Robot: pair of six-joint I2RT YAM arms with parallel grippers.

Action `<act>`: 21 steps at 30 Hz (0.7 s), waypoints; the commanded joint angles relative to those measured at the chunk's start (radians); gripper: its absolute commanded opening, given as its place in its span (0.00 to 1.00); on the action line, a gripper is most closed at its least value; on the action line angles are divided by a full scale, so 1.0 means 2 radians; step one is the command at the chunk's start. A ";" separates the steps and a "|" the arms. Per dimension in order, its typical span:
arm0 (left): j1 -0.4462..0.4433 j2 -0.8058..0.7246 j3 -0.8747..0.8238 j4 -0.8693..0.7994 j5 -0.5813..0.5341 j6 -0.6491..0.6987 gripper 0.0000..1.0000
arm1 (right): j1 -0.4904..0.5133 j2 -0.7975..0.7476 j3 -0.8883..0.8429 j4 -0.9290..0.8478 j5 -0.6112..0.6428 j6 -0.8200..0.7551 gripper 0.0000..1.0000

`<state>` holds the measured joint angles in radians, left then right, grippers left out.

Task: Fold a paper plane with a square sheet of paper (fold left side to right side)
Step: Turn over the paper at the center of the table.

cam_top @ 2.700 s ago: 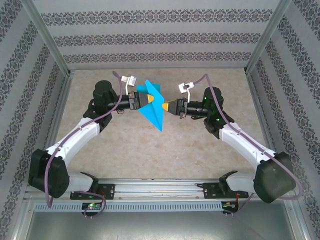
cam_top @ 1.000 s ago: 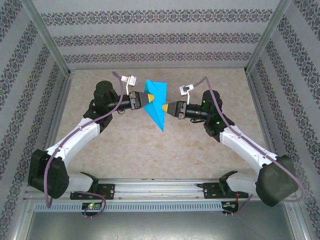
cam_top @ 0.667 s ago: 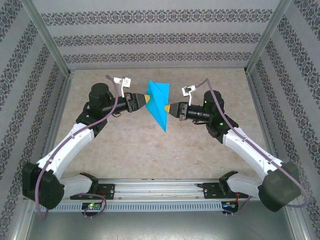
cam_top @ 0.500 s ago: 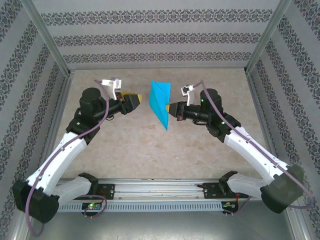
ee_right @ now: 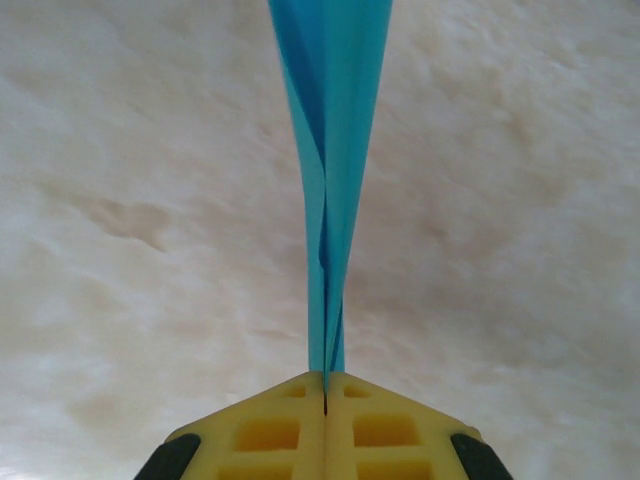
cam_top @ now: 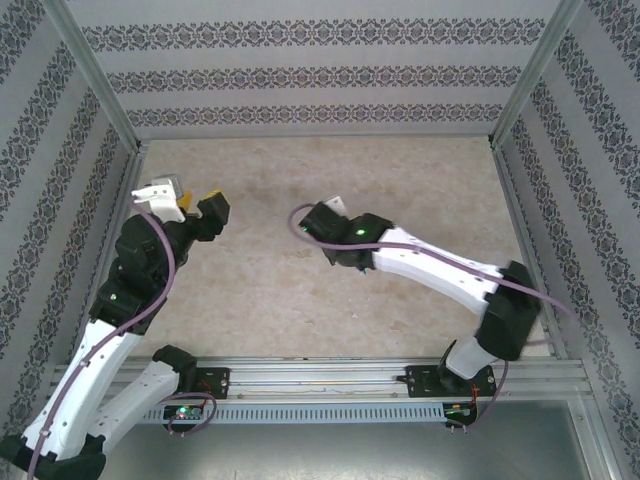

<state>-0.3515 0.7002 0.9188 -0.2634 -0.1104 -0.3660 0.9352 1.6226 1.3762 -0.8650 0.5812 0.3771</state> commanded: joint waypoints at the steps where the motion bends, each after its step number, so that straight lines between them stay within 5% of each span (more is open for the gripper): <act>1: 0.002 -0.017 -0.006 -0.028 -0.067 0.024 0.76 | 0.022 0.070 0.044 -0.100 0.131 0.019 0.00; 11: 0.003 -0.015 0.006 -0.044 -0.075 0.034 0.77 | 0.038 0.255 0.122 -0.126 0.121 0.063 0.00; 17: 0.003 -0.008 0.001 -0.038 -0.067 0.030 0.78 | 0.038 0.288 0.132 -0.108 0.058 0.072 0.13; 21: 0.003 -0.001 0.002 -0.035 -0.060 0.030 0.79 | 0.037 0.271 0.118 -0.084 0.011 0.080 0.31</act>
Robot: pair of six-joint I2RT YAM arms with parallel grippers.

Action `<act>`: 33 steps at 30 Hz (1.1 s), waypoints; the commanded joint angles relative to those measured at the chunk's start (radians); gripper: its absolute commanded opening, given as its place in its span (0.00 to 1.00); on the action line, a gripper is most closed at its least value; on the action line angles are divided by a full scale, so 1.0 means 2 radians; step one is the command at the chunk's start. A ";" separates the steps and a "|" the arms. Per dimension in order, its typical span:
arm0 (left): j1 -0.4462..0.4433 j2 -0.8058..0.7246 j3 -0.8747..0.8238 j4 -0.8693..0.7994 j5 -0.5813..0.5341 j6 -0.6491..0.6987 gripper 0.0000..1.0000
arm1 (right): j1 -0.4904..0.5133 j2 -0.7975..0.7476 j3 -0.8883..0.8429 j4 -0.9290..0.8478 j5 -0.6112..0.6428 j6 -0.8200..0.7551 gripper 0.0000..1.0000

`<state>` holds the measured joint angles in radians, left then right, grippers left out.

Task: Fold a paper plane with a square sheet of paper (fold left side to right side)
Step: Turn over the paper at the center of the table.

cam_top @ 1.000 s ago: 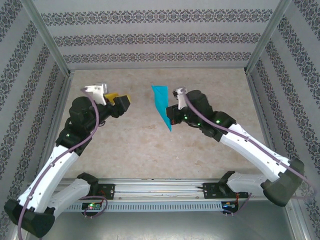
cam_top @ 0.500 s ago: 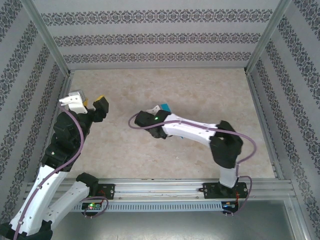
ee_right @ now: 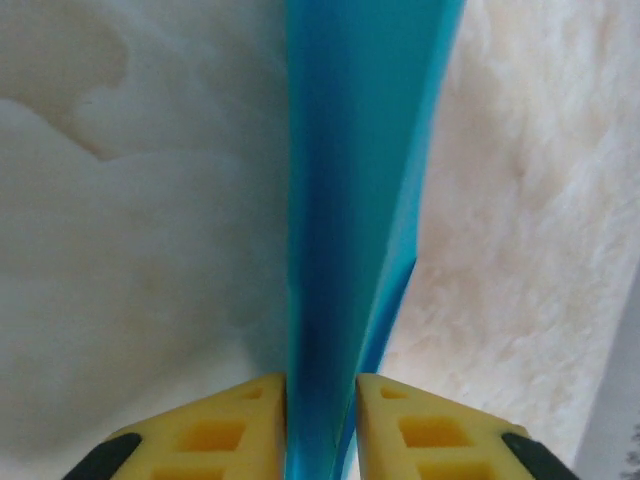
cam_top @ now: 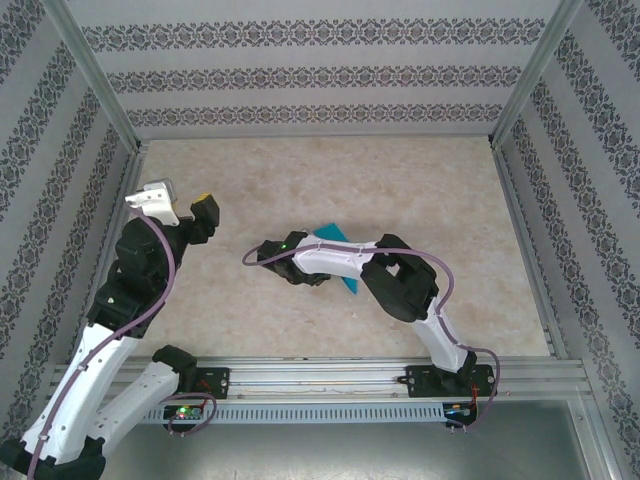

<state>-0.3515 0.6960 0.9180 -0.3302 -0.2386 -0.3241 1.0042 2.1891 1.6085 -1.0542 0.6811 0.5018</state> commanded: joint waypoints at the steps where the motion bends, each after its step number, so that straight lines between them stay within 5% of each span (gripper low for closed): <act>1: 0.003 0.002 0.002 -0.002 0.006 0.009 0.79 | 0.003 -0.022 -0.005 0.019 -0.048 0.022 0.36; 7: 0.003 0.017 -0.002 0.005 0.036 0.000 0.83 | -0.012 -0.111 -0.067 0.068 -0.106 0.043 0.60; 19: 0.003 0.111 -0.038 0.068 0.168 -0.079 0.79 | -0.072 -0.359 -0.240 0.195 -0.168 0.055 0.92; 26: -0.008 0.219 -0.070 0.148 0.282 -0.181 0.68 | -0.159 -0.498 -0.386 0.333 -0.252 0.093 0.98; 33: -0.059 0.356 -0.056 0.196 0.327 -0.240 0.66 | -0.273 -0.614 -0.524 0.453 -0.346 0.165 0.98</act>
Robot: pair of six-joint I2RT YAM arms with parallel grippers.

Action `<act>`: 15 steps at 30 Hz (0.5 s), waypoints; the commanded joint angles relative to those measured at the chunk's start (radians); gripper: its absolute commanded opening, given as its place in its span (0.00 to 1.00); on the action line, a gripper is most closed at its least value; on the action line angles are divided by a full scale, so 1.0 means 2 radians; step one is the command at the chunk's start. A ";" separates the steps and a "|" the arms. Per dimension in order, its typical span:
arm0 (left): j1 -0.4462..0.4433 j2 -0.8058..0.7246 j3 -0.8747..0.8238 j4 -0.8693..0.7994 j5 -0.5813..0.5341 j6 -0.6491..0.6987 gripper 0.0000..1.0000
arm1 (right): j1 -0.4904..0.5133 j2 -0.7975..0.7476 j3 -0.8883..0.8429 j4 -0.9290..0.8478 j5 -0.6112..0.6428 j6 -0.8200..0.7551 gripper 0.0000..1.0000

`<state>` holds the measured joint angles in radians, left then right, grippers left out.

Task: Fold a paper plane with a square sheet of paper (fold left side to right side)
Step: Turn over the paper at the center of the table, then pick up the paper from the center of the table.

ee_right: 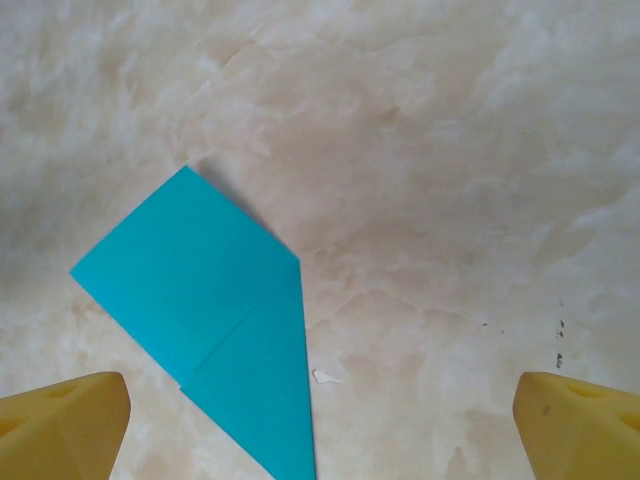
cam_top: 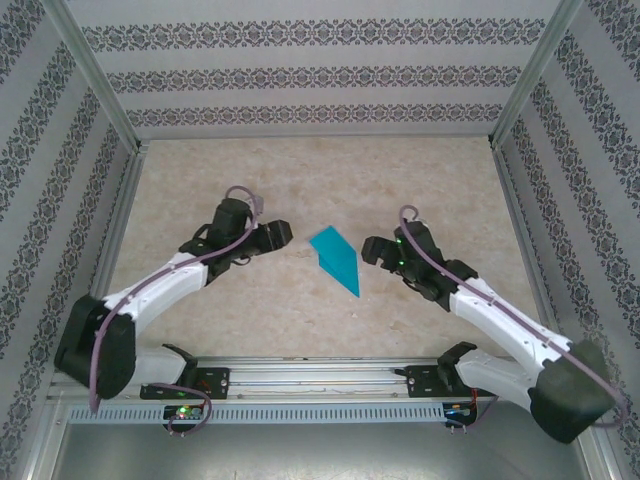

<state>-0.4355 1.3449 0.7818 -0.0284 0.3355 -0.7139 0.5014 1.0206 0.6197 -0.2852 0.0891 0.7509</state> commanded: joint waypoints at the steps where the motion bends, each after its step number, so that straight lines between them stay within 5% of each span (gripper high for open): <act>1: -0.024 0.049 0.020 0.050 0.044 -0.052 0.66 | -0.032 -0.040 -0.039 0.070 -0.056 0.045 0.98; 8: -0.054 0.146 0.044 0.106 0.043 -0.102 0.64 | -0.085 -0.098 -0.076 0.059 -0.094 0.057 0.98; 15: -0.061 0.223 0.088 0.131 0.047 -0.111 0.46 | -0.105 -0.136 -0.083 0.032 -0.111 0.047 0.98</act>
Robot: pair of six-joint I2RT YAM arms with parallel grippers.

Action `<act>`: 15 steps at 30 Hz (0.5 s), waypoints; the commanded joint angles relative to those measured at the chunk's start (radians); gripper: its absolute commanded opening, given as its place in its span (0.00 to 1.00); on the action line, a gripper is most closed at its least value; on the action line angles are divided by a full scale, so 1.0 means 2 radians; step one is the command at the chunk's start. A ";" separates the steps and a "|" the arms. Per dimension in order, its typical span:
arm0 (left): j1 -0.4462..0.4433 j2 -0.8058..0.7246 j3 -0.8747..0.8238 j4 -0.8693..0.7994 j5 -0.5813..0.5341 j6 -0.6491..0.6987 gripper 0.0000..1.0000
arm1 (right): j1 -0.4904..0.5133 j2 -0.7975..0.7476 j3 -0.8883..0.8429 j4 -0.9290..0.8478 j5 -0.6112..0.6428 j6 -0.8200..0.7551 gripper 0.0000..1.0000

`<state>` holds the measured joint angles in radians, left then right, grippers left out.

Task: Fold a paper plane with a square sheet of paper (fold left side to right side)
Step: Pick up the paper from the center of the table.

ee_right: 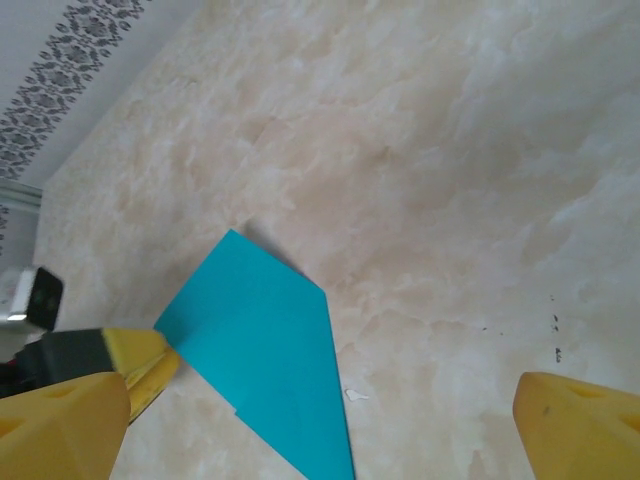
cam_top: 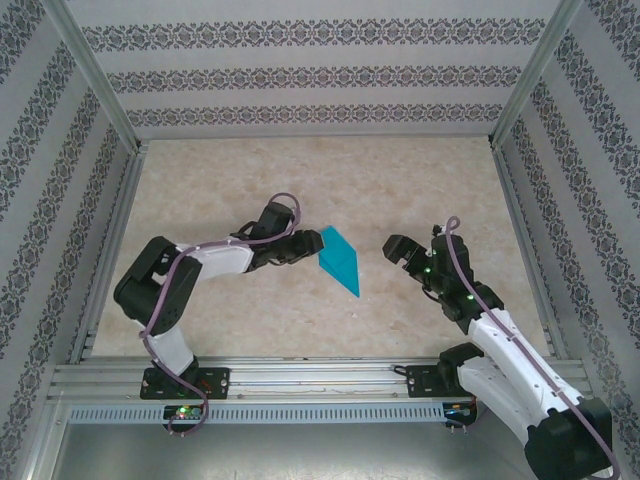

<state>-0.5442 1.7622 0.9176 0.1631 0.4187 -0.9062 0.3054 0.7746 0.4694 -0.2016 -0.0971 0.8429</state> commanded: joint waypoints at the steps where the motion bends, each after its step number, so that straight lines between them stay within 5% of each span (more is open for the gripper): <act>1: -0.007 0.022 0.024 0.034 0.006 -0.015 0.43 | -0.010 -0.018 -0.009 -0.014 -0.020 -0.001 0.98; 10: -0.005 0.025 0.037 0.031 0.018 0.013 0.03 | -0.045 -0.039 -0.024 -0.006 -0.088 -0.023 0.97; 15: 0.005 -0.021 0.015 0.038 0.053 0.065 0.00 | -0.066 -0.010 -0.020 0.018 -0.160 -0.062 0.97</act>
<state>-0.5411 1.7985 0.9653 0.1967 0.4644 -0.8639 0.1902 0.7330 0.4309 -0.2108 -0.3012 0.7853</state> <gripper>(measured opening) 0.058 0.967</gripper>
